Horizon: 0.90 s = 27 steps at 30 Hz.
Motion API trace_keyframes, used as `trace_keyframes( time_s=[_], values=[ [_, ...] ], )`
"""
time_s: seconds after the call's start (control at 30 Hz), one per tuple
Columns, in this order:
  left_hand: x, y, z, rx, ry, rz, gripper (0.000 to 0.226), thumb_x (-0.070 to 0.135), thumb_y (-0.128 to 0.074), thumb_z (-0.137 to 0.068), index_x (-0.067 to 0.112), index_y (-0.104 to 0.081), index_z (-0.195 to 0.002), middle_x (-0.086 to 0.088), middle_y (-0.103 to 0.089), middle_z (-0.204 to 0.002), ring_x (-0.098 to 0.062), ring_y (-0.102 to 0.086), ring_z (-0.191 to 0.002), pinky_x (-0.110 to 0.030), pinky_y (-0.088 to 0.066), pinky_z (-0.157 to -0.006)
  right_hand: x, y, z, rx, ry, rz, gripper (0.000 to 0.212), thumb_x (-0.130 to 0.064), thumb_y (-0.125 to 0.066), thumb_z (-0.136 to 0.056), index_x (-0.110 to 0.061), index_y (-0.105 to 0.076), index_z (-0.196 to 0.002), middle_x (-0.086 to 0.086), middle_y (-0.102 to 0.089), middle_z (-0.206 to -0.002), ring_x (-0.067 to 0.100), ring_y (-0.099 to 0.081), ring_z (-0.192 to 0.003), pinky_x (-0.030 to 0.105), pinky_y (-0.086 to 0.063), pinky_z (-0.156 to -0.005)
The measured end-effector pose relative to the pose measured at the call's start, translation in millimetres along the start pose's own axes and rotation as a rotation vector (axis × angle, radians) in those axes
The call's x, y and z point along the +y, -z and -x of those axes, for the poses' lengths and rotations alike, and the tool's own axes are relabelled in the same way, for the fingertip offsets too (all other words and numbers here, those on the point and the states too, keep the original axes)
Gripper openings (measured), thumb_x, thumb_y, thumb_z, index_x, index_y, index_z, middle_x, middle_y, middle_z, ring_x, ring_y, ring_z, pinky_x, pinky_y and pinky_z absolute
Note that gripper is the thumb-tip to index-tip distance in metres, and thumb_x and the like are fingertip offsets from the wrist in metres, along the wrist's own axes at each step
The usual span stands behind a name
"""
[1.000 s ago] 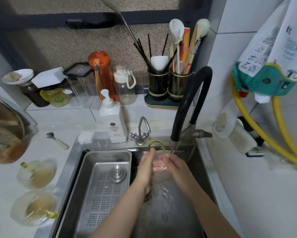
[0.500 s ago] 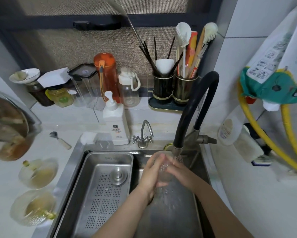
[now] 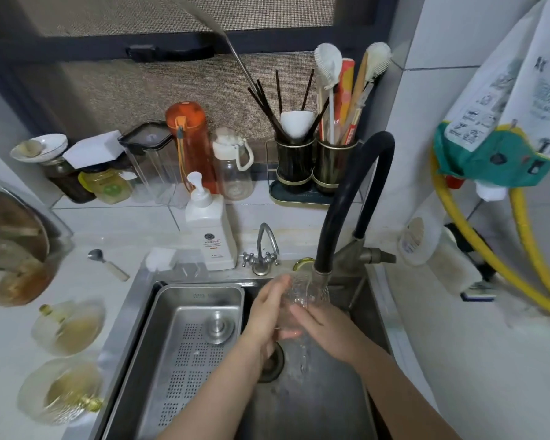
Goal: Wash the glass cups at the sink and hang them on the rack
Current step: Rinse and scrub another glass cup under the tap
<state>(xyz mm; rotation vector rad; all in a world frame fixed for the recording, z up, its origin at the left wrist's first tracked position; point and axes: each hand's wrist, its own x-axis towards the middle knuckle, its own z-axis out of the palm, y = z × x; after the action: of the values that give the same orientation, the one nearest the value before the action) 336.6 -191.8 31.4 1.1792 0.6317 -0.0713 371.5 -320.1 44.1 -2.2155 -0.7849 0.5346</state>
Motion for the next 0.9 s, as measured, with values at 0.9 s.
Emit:
trace_keyframes(
  time_s=[0.9],
  values=[
    [-4, 1, 1, -0.033, 0.149, -0.074, 0.041, 0.056, -0.05, -0.088, 0.023, -0.064, -0.107, -0.007, -0.073, -0.097, -0.023, -0.069, -0.088, -0.041, -0.059, -0.069, 1, -4, 2, -0.08, -0.006, -0.027, 0.029, -0.042, -0.044, -0.094, -0.024, -0.06, -0.111, -0.003, -0.068, -0.105, 0.01, -0.063, -0.099, 0.033, -0.048, -0.092]
  ],
)
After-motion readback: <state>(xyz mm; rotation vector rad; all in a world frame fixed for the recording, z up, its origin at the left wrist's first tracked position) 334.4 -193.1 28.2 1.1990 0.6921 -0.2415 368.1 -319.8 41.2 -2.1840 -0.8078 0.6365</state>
